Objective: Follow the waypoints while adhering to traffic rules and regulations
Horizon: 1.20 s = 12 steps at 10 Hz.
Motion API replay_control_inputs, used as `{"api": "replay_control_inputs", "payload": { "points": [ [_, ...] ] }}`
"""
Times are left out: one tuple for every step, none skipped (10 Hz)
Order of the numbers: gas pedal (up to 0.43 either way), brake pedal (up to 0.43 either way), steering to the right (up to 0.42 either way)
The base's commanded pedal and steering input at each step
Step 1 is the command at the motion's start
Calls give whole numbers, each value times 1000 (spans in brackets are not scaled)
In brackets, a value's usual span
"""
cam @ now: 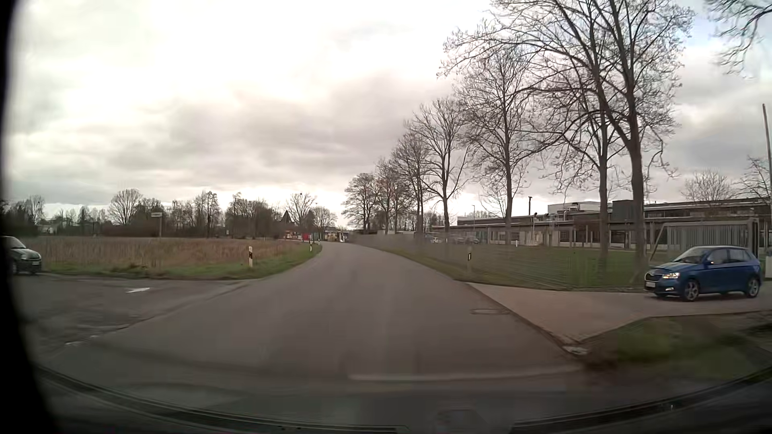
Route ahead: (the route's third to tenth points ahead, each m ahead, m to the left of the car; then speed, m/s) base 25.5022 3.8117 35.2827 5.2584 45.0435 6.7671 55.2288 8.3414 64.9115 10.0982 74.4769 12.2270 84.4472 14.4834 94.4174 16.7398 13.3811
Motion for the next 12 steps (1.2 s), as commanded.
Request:
{"api": "replay_control_inputs", "payload": {
  "points": [
    [177, 0, -16],
    [177, 0, -16],
    [177, 0, -16],
    [177, 0, -16],
    [177, 0, -16],
    [177, 0, -16],
    [177, 0, -16],
    [177, 0, -16],
    [150, 0, -16],
    [150, 0, -16],
    [150, 0, -19],
    [150, 0, -22]
  ]
}}
